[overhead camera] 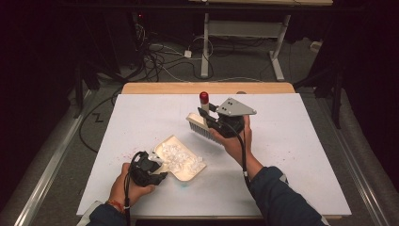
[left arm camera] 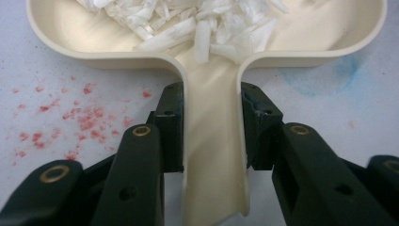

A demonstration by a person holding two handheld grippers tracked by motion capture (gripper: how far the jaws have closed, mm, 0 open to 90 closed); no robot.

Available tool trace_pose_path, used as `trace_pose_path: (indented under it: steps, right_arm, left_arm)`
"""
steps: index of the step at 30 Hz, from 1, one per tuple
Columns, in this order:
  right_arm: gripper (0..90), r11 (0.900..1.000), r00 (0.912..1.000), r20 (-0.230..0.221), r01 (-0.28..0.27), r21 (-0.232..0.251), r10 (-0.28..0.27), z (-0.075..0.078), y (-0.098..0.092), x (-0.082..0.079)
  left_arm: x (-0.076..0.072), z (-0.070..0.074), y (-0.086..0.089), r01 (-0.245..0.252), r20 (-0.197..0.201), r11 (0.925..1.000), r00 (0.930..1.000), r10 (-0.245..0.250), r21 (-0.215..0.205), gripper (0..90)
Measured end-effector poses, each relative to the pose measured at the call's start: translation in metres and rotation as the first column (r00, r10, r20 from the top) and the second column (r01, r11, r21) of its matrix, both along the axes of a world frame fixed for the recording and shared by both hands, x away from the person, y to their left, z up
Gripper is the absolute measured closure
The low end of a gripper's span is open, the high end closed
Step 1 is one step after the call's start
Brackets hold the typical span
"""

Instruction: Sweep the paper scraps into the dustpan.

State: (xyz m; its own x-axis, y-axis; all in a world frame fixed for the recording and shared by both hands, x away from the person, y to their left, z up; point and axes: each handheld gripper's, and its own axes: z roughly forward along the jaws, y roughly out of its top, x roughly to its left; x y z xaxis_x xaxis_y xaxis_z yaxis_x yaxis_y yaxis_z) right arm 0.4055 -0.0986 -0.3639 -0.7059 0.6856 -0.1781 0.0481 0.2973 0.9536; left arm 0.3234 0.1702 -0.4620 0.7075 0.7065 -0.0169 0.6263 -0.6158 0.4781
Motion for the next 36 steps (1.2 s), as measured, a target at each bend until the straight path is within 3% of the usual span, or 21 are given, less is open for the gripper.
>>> trace_pose_path:
  steps: [5, 8, 10, 14, 19, 22, 26, 29, 36]
  right_arm:
    - [70.5, 0.999, 0.9998, 0.000, -0.019, -0.049, 0.019, -0.014, 0.016, 0.003]
    - [70.5, 0.995, 0.9961, -0.013, -0.088, -0.050, 0.087, -0.018, 0.024, 0.000]
    - [70.5, 0.989, 0.9925, -0.003, -0.122, -0.080, 0.122, -0.019, 0.029, -0.006]
    - [70.5, 0.977, 0.9781, -0.029, -0.208, -0.052, 0.206, -0.016, 0.030, -0.017]
    - [70.5, 0.967, 0.9684, -0.012, -0.249, -0.045, 0.249, -0.009, 0.027, -0.024]
    - [70.4, 0.968, 0.9682, 0.006, -0.250, -0.004, 0.250, 0.001, 0.015, -0.027]
    - [70.4, 0.977, 0.9766, 0.040, -0.212, 0.023, 0.211, 0.020, -0.004, -0.036]
    - [70.4, 0.983, 0.9837, 0.041, -0.177, 0.042, 0.175, 0.028, -0.022, -0.045]
    - [70.5, 0.996, 0.9963, 0.018, -0.084, -0.010, 0.085, 0.024, -0.068, -0.070]
  left_arm:
    - [0.000, 0.000, 0.001, 0.000, -0.006, 1.0000, 1.0000, 0.000, -0.004, 63.4]
    - [0.001, 0.000, 0.003, -0.004, -0.010, 0.9999, 0.9999, 0.004, -0.014, 63.3]
    - [0.001, 0.000, 0.004, -0.008, -0.011, 0.9999, 0.9999, 0.008, -0.015, 63.2]
    - [0.002, 0.000, 0.006, -0.013, -0.019, 0.9997, 0.9997, 0.012, -0.023, 63.3]
    - [0.002, 0.000, 0.005, -0.017, -0.020, 0.9996, 0.9996, 0.017, -0.022, 63.3]
    - [0.001, 0.000, 0.005, -0.017, -0.018, 0.9997, 0.9997, 0.017, -0.019, 63.4]
    - [0.000, 0.000, 0.005, -0.010, -0.011, 0.9999, 0.9999, 0.010, -0.009, 63.4]
    - [-0.002, 0.000, 0.006, -0.001, -0.011, 1.0000, 0.9999, 0.001, -0.001, 63.4]
    - [-0.006, 0.002, 0.007, 0.015, -0.020, 0.9997, 0.9997, -0.014, 0.018, 63.5]
